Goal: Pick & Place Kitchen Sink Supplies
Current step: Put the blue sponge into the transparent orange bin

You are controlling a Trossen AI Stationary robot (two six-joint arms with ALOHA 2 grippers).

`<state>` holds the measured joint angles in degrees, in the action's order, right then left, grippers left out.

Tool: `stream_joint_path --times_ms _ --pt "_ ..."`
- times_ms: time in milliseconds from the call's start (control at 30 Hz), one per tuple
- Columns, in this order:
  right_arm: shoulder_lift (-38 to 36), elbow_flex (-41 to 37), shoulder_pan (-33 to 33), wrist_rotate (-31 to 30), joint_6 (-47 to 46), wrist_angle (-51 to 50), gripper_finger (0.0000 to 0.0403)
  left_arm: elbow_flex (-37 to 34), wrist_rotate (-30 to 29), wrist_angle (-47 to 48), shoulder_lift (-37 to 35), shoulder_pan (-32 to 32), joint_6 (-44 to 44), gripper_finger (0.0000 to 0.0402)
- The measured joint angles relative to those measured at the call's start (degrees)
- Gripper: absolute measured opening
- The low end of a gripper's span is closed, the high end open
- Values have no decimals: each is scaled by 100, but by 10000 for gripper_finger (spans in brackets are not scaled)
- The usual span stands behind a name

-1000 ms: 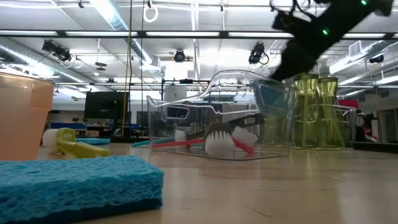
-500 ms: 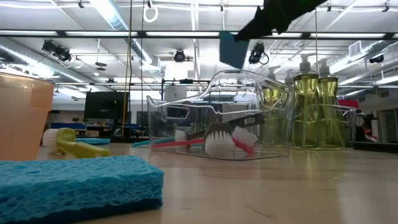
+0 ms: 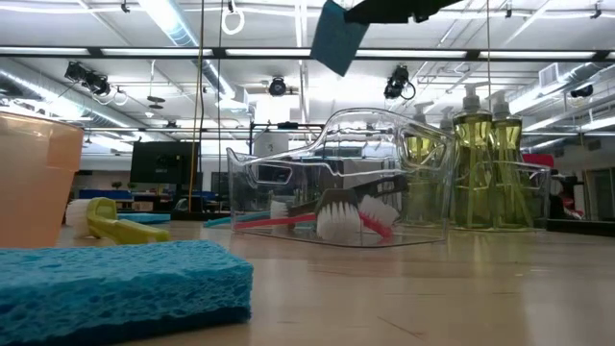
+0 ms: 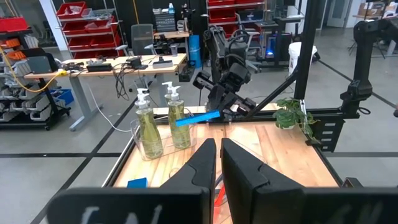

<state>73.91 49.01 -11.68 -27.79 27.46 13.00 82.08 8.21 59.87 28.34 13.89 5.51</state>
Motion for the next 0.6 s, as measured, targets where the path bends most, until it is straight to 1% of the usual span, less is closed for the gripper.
stream_joint_path --times_ms 133,233,367,467,600 --pt "0 0 -2 82 -31 10 0 0 -2 0 2 2 -1 28" --pt "2 0 -15 214 -226 -55 0 0 0 0 0 2 0 28" --pt "2 0 -77 149 -293 -93 0 0 0 -32 1 2 -13 28" --pt "2 0 -81 144 -390 -239 0 0 2 -50 1 2 -367 28" --pt "2 0 -81 175 -784 -549 0 0 -2 -185 2 2 -710 28"
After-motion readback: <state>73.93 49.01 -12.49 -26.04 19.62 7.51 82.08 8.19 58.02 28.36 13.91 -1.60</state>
